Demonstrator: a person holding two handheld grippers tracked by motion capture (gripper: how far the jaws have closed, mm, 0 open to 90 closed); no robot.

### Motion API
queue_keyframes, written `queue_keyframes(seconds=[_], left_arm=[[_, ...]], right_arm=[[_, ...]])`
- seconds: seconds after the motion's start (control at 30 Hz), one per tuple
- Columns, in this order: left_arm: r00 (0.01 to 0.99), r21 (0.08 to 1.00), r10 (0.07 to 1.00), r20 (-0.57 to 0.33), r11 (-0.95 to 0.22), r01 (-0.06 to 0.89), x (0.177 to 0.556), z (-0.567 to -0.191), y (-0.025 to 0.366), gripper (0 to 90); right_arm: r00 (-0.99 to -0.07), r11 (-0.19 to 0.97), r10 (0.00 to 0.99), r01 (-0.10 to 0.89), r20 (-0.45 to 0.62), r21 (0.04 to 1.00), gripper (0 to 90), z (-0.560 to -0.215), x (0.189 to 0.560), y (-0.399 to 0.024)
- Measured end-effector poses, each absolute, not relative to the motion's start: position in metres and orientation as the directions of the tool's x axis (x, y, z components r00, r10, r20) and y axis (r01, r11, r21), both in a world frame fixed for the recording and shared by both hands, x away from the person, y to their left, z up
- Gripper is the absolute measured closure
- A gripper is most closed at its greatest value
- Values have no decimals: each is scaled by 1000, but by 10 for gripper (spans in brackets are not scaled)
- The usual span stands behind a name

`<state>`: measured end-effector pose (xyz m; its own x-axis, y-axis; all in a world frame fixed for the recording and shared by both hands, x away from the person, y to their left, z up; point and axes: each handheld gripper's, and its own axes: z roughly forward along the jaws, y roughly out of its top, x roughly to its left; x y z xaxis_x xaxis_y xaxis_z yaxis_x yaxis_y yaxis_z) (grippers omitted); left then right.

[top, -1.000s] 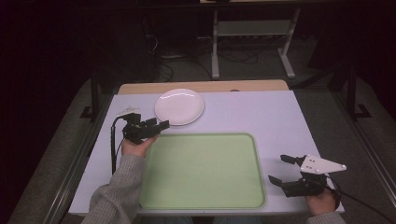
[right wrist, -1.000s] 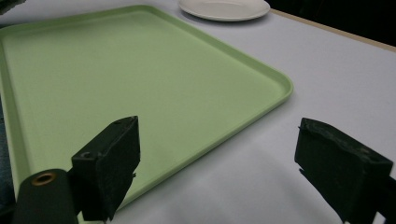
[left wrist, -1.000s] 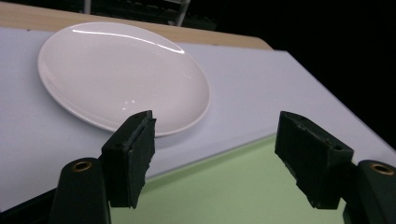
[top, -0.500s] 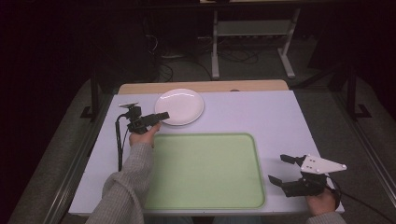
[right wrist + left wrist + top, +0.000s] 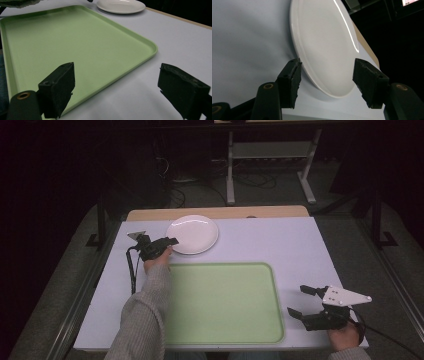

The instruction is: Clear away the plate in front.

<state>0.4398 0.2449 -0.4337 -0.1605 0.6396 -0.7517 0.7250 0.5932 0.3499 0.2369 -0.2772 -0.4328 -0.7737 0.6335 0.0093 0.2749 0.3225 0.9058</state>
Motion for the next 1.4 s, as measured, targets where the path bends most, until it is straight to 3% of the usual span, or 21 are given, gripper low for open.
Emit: queue_keyframes(seconds=[0.23, 0.7, 0.87, 1.23, 1.4], left_arm=[[-240, 282, 601, -762, 642, 713, 448, -446, 241, 414], [-303, 194, 508, -806, 711, 676, 461, -456, 230, 468], [-314, 189, 501, -807, 722, 666, 461, -459, 232, 538], [-358, 176, 499, -789, 742, 646, 459, -465, 234, 801], [-361, 164, 486, -796, 747, 644, 458, -466, 235, 811]], right_arm=[[-775, 318, 632, 271, 10, 909, 134, -432, 237, -278], [-775, 305, 632, 266, 15, 914, 134, -432, 237, -279], [-777, 304, 630, 264, 15, 915, 134, -432, 237, -279], [-776, 302, 630, 262, 15, 917, 134, -431, 236, -279], [-776, 301, 631, 261, 14, 917, 134, -431, 236, -279]])
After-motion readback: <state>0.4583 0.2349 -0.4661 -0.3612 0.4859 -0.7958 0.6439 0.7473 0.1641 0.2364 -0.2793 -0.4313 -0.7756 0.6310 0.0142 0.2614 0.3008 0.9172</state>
